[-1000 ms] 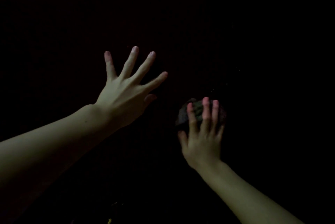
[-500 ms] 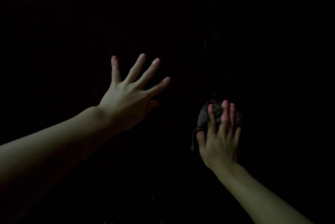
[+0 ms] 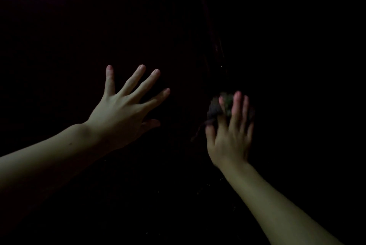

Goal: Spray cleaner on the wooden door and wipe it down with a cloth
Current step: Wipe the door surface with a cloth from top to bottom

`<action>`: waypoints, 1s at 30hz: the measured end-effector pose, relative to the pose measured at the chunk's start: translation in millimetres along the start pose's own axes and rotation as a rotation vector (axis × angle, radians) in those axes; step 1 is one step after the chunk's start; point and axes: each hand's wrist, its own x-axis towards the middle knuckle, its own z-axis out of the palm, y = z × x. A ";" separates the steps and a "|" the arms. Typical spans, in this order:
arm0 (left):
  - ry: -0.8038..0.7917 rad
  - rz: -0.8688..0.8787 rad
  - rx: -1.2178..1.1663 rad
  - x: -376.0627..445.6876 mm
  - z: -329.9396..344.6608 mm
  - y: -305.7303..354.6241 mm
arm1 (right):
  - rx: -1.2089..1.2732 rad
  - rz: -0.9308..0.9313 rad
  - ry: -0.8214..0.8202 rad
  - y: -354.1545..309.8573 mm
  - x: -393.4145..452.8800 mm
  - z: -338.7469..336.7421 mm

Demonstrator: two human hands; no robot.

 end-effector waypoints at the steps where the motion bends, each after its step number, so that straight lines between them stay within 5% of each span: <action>1: -0.001 -0.004 -0.011 0.7 -0.2 1.0 | -0.005 -0.004 -0.016 8.2 -24.5 7.6; 6: -0.018 -0.018 -0.034 1.5 -0.4 5.7 | -0.043 -0.070 -0.103 35.3 -83.5 16.5; 15: 0.000 -0.055 -0.080 -0.5 -0.5 9.5 | 0.045 -0.163 0.088 -26.7 74.1 -21.4; 24: 0.106 -0.077 -0.274 -12.2 1.8 2.6 | 0.047 -0.495 -0.009 -12.0 -120.4 32.3; 30: 0.262 -0.247 -0.393 -71.0 -6.4 -35.3 | 0.245 -0.272 0.107 -92.5 -42.7 3.2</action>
